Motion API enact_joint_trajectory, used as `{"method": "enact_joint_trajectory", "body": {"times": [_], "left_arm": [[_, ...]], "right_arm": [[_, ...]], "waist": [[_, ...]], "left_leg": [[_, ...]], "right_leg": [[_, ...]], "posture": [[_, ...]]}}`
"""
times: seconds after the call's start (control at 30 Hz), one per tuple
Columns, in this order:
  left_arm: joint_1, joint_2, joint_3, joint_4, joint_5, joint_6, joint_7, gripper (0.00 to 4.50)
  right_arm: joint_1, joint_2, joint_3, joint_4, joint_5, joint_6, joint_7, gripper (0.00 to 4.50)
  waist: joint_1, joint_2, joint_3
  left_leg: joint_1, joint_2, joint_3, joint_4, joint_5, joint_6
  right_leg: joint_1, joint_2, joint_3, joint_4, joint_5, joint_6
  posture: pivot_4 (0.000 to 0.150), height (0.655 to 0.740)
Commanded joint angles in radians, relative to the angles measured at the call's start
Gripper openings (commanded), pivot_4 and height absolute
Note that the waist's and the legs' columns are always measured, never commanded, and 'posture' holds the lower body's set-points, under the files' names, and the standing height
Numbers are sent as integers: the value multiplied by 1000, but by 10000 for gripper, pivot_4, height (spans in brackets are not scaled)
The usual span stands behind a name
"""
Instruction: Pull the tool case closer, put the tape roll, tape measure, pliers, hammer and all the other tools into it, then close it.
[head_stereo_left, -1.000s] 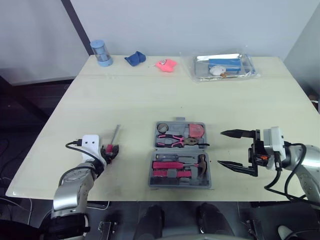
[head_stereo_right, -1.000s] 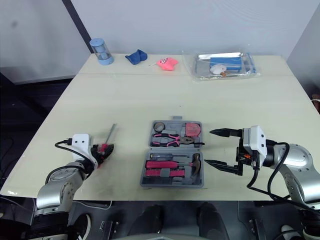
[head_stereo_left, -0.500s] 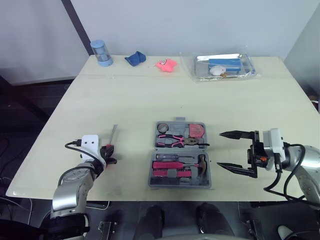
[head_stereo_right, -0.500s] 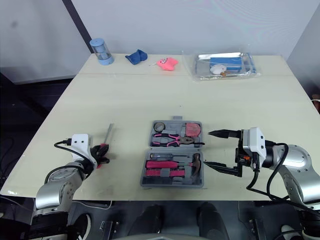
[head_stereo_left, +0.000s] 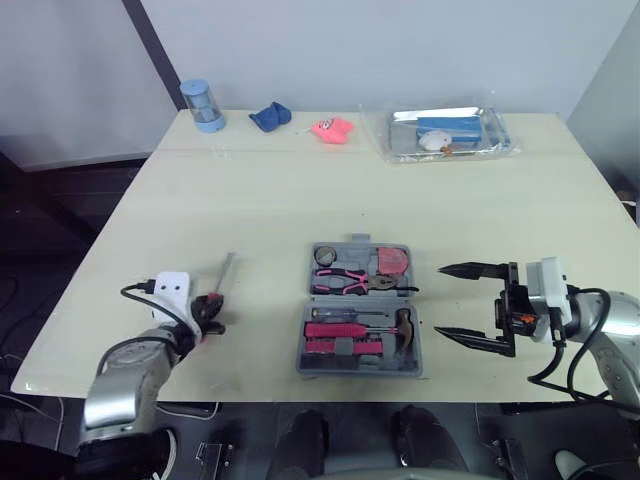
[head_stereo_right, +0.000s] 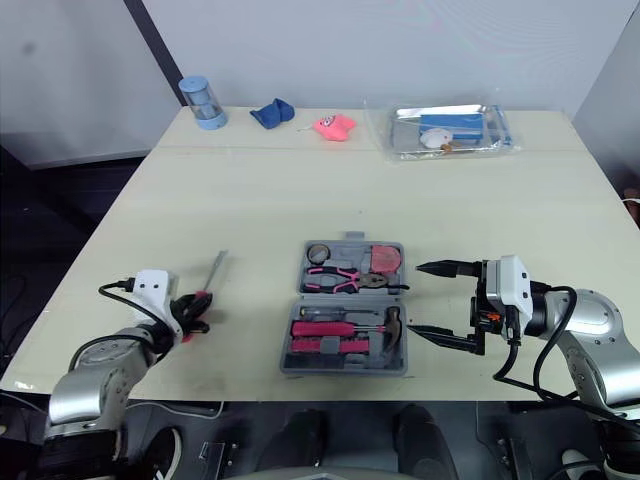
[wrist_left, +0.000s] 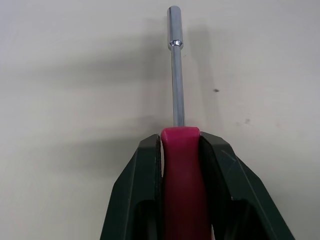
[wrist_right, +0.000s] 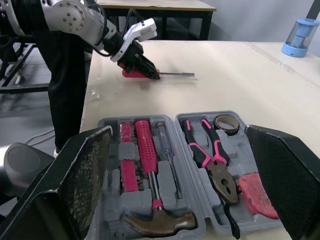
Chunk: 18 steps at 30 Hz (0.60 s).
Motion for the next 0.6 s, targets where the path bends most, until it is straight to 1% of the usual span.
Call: {"method": "enact_joint_trajectory", "body": {"times": [0.03, 0.27, 0.47, 0.6], "left_arm": [[15, 56, 37, -70, -36, -29, -89, 6012], [31, 167, 61, -91, -78, -76, -253, 6012], [36, 248, 36, -143, -147, -134, -475, 6012], [28, 318, -12, -182, -179, -171, -638, 6012]], "right_arm": [[-6, 2, -11, -9, 16, -21, 7, 45000], [-9, 6, -9, 0, 14, -26, 10, 45000], [-2, 7, -9, 4, 16, -31, 16, 45000], [8, -2, -24, 12, 25, -35, 33, 45000]], "waist": [[0, 0, 0], [-1, 0, 1], [-1, 0, 1], [-1, 0, 1]], "left_leg": [[0, 0, 0, 0, 0, 0], [0, 0, 0, 0, 0, 0], [-1, 0, 0, 0, 0, 0], [-1, 0, 0, 0, 0, 0]], "right_leg": [[0, 0, 0, 0, 0, 0], [0, 0, 0, 0, 0, 0], [0, 0, 0, -1, 0, 0], [-1, 0, 0, -1, 0, 0]], "posture": [[1500, 7400], [1500, 7400], [1500, 7400], [1500, 7400]]}}
